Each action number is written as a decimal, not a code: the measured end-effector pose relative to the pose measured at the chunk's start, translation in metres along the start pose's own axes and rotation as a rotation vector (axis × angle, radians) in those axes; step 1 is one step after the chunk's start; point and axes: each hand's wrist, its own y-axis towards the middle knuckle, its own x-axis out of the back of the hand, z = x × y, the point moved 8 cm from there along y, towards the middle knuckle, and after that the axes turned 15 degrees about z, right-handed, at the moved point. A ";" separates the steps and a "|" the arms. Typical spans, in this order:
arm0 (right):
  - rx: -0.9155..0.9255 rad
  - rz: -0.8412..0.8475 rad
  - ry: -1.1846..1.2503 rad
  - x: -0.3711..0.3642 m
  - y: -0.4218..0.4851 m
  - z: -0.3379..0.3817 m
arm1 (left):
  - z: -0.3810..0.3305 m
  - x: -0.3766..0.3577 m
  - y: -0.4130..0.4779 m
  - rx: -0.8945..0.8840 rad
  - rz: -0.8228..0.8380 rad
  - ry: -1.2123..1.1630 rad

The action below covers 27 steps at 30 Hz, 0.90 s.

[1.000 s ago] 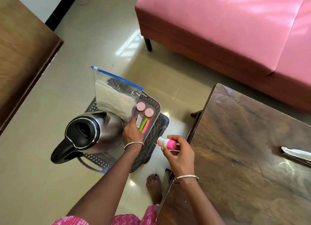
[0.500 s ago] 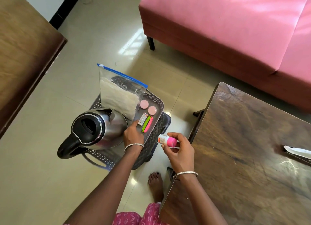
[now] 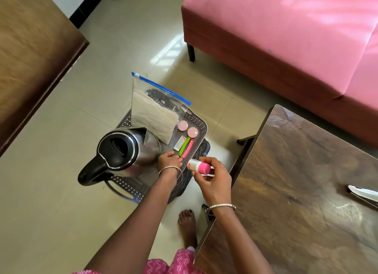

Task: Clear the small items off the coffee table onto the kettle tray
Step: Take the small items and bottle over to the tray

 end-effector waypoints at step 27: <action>0.120 0.128 -1.020 -0.086 0.061 0.026 | 0.000 0.059 -0.061 -0.174 -0.161 0.526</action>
